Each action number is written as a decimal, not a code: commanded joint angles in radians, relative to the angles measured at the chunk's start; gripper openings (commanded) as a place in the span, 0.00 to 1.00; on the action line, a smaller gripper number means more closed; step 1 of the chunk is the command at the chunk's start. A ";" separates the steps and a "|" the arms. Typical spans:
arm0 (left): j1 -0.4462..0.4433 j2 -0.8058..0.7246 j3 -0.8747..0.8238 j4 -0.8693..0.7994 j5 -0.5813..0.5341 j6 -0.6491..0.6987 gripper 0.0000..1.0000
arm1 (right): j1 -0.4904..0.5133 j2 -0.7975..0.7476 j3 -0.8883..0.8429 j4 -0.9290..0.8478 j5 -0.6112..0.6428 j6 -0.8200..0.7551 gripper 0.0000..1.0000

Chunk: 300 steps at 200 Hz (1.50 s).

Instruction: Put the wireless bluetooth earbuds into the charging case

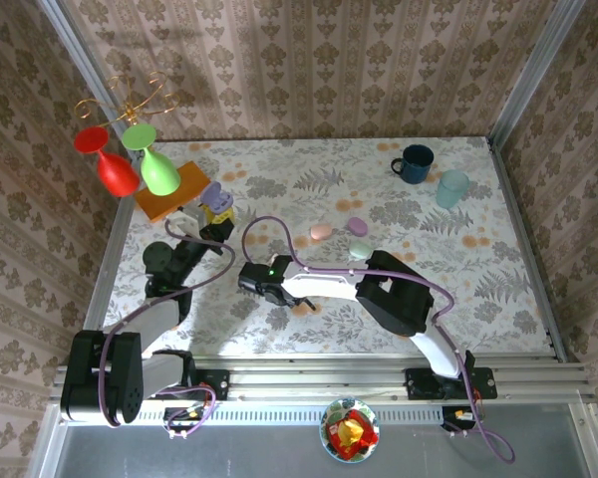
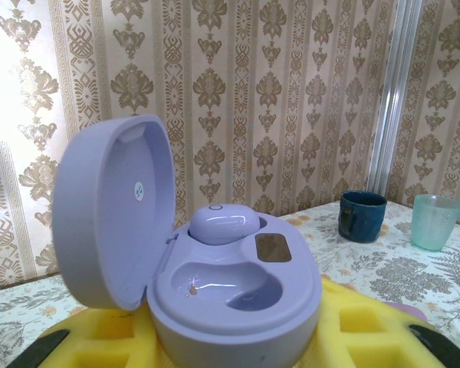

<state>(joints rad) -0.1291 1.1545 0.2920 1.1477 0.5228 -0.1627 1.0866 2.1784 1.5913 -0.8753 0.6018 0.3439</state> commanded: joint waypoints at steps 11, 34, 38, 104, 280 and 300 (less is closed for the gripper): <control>0.004 0.001 -0.015 0.043 0.008 -0.014 0.32 | 0.002 0.033 0.038 -0.044 0.061 -0.021 0.35; 0.004 0.000 -0.014 0.042 0.009 -0.014 0.32 | 0.002 0.044 0.041 -0.047 0.070 -0.025 0.32; 0.005 0.001 -0.016 0.043 0.010 -0.015 0.32 | 0.001 0.045 0.042 -0.047 0.070 -0.026 0.31; 0.004 -0.007 -0.023 0.037 0.008 -0.005 0.32 | 0.002 0.060 0.053 -0.057 0.077 -0.024 0.19; -0.159 -0.014 -0.019 -0.051 0.043 0.176 0.32 | -0.249 -0.735 -0.498 0.516 -0.592 0.222 0.17; -0.198 -0.009 -0.019 -0.053 0.044 0.201 0.32 | -0.294 -0.811 -0.532 0.584 -0.699 0.246 0.18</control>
<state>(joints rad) -0.2897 1.1545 0.2741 1.0836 0.5457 -0.0261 0.8276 1.4460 1.0977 -0.4526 0.1280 0.5243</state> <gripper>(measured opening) 0.350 0.177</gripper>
